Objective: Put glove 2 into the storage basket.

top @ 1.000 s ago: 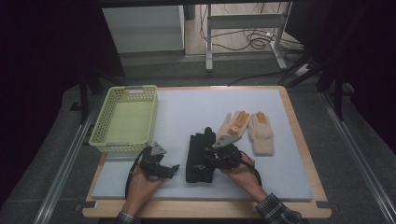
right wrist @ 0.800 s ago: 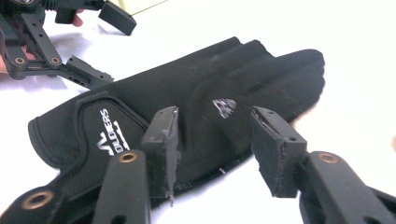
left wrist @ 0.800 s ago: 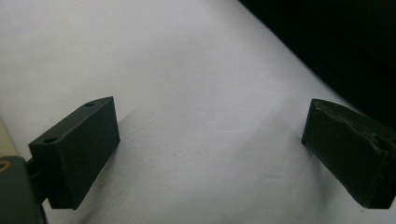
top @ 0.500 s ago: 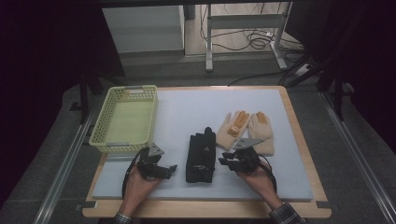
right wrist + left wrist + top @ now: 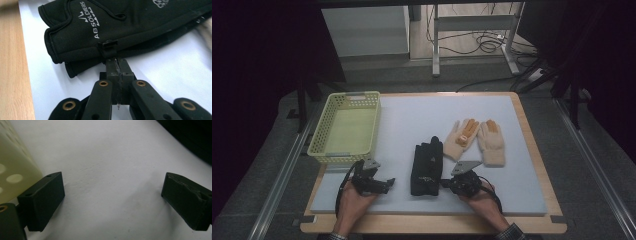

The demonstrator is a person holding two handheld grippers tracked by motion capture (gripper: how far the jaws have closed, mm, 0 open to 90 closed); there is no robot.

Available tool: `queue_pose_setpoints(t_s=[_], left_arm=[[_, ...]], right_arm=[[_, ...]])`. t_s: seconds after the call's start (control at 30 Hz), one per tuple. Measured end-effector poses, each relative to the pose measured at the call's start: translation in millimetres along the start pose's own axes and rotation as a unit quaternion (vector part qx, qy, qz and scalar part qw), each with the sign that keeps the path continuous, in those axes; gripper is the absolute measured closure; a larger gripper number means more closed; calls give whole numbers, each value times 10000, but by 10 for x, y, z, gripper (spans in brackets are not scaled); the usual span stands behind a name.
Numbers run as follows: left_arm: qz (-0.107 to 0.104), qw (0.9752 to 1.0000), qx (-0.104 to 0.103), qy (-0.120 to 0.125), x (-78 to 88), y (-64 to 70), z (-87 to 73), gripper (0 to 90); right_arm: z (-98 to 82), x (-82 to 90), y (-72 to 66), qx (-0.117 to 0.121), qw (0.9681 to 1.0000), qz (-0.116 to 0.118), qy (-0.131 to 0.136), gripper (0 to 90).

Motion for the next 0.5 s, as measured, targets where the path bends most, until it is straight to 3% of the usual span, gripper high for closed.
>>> queue_pose_setpoints(t_s=[0.5], left_arm=[[-188,9997,-147,-16,27,-37,-22,63]], right_arm=[[220,-260,-177,109,9999,-39,21,883]])
Point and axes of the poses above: each handheld gripper's, and its own axes: x roughly backward along the jaws, z roughly out of its top, y roughly to its right, the point moved 8 cm from there along -x, roughly forward along the jaws, and after that the axes turned 10 degrees about -z, right-handed, at the moved point
